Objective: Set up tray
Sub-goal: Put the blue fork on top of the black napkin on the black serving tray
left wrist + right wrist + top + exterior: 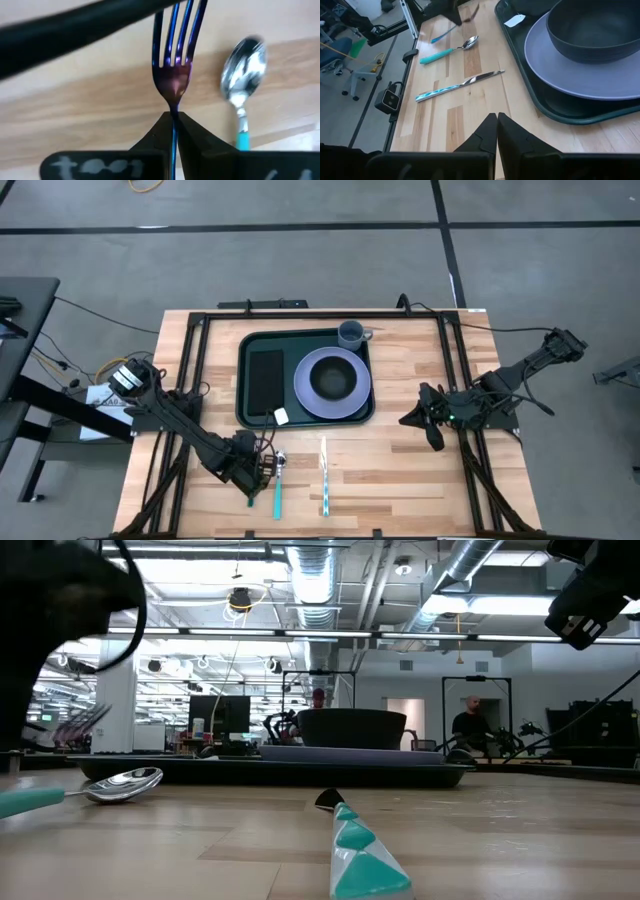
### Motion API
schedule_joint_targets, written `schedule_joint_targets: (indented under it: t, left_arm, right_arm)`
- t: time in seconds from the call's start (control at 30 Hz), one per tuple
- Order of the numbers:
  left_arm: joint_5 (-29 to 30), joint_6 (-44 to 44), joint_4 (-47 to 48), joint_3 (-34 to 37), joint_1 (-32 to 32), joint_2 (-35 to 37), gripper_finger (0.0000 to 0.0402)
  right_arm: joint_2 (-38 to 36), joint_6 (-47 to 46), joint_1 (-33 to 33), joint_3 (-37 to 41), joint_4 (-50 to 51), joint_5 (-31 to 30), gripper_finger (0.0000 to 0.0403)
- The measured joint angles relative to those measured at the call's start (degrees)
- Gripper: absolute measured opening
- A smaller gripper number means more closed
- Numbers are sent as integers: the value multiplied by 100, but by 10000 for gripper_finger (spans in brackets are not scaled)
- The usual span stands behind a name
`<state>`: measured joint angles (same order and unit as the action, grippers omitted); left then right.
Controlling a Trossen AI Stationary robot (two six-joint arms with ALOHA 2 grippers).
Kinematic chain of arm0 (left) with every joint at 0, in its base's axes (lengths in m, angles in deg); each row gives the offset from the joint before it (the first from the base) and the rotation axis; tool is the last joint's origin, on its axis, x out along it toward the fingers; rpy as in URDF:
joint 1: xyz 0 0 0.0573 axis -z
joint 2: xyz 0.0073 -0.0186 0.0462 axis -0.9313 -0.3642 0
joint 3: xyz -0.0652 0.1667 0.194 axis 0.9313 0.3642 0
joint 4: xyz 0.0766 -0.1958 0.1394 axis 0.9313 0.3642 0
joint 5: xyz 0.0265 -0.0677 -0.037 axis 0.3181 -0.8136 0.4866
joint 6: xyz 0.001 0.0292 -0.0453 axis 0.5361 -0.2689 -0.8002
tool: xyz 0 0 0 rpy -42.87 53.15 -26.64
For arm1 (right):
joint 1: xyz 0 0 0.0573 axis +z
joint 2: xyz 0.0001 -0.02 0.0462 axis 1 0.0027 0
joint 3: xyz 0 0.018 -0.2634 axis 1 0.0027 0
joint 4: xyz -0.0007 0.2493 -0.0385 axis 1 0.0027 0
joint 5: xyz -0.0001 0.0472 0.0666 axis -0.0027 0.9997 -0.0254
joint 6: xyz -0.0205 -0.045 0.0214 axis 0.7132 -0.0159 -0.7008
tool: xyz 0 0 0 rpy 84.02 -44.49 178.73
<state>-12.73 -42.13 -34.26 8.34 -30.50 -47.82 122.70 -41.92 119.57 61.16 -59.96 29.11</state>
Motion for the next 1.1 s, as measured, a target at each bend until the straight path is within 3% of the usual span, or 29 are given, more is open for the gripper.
schedule_joint_targets:
  t: [0.2,0.3,0.5,0.63,0.8,0.9,1.1]
  left_arm:
    - [930,33,872,-92,-477,552,0]
    - [1101,236,1624,-86,-917,1038,0]
    - [1356,1649,2409,-86,-2236,2126,0]
    - [1048,3055,2302,-86,-3302,2478,0]
    - [318,4624,1916,-88,-4484,2350,0]
    - [62,5217,1556,-88,-4966,2124,0]
    - [-350,5983,1190,-88,-5514,1263,0]
  right_arm:
    - [0,-5,1,0,0,2,5]
    - [0,-5,1,0,0,2,5]
    - [0,173,1,-2,2,-30,5]
    - [0,554,1,-1,-28,-392,5]
    - [0,1828,1,0,-528,-1156,5]
    - [0,2348,1,0,-675,-1372,5]
    - [0,2378,-17,0,-605,-1417,5]
